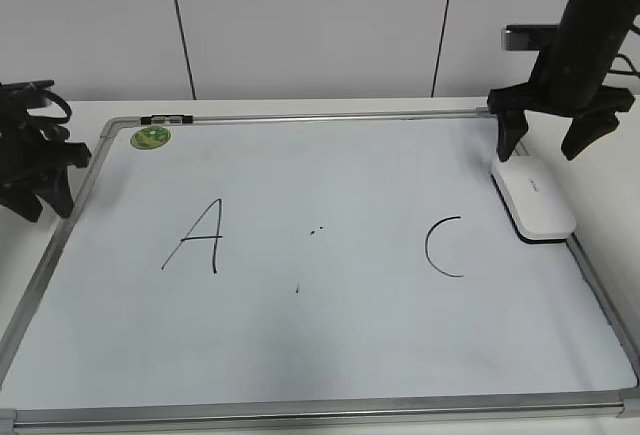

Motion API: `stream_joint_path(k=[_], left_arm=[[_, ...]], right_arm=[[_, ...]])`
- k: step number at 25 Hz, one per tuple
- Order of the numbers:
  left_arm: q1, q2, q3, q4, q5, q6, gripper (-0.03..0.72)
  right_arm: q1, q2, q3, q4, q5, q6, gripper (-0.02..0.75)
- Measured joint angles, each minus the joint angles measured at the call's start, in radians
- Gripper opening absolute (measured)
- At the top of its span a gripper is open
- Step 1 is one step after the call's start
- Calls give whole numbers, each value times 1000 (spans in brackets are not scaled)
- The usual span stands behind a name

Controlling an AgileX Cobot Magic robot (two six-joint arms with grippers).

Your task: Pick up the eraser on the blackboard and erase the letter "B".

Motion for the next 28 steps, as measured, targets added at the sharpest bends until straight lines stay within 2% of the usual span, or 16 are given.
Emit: stream_joint_path(k=[6, 9, 14, 21, 24, 28], left_arm=[[0, -90, -8, 19, 32, 0, 436], [0, -118, -8, 25, 78, 0, 481], [0, -191, -8, 27, 101, 0, 492], [-34, -344, 8, 104, 102, 0, 494], [-73, -438, 81, 149, 72, 0, 494], [-128, -602, 284, 162, -55, -21, 495]], right_arm=[[0, -82, 0, -6, 0, 27, 662], [0, -110, 2, -6, 2, 36, 637], [2, -192, 78, -3, 2, 36, 568], [28, -371, 284, -3, -10, 55, 553], [34, -457, 387, -4, -87, 75, 544], [54, -557, 511, -8, -209, 94, 541]])
